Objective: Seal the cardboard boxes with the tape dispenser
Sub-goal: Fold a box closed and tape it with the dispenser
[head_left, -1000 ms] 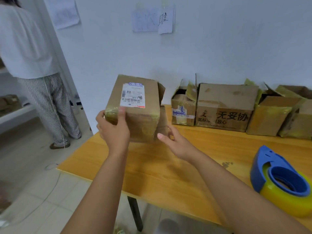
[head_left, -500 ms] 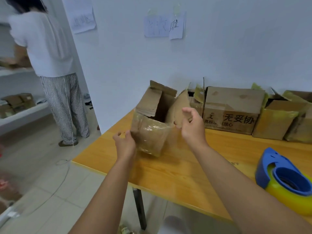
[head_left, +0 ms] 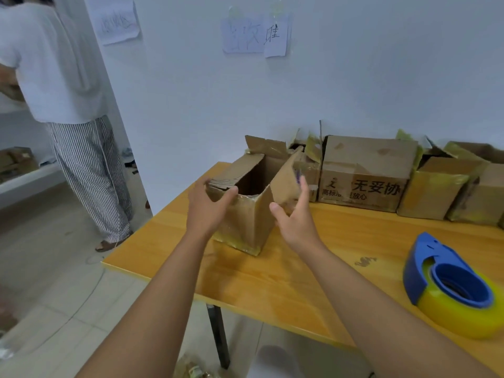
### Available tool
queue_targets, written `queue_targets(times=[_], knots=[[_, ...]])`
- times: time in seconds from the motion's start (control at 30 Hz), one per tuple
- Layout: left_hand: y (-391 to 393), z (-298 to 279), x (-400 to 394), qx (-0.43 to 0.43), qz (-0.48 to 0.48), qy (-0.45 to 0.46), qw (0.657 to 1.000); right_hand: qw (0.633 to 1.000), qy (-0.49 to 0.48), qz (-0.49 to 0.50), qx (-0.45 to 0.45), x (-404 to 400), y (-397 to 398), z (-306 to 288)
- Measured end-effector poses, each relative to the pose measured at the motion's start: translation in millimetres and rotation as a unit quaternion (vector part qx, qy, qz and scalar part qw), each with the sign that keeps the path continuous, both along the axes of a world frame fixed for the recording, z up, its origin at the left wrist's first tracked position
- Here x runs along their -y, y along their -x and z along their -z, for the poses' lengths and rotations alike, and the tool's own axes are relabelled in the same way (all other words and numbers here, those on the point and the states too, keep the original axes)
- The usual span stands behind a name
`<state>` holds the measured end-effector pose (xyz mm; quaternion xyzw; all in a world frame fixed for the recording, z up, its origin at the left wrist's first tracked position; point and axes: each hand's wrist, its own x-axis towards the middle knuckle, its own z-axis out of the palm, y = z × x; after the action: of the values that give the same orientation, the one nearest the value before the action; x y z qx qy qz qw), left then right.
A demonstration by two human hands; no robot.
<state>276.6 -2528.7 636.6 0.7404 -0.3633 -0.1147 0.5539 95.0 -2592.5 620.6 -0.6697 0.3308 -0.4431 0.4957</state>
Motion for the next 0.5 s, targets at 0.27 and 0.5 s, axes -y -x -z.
queue_targets(times=[0.27, 0.5], knots=[[-3.7, 0.0, -6.6, 0.171, -0.144, 0.014, 0.975, 0.995, 0.062, -0.046, -0.070, -4.8, -14.7, 12.2], [-3.0, 5.1, 6.3, 0.172, -0.103, 0.018, 0.980, 0.977, 0.133, 0.020, -0.168, 3.2, -23.0, 8.4]])
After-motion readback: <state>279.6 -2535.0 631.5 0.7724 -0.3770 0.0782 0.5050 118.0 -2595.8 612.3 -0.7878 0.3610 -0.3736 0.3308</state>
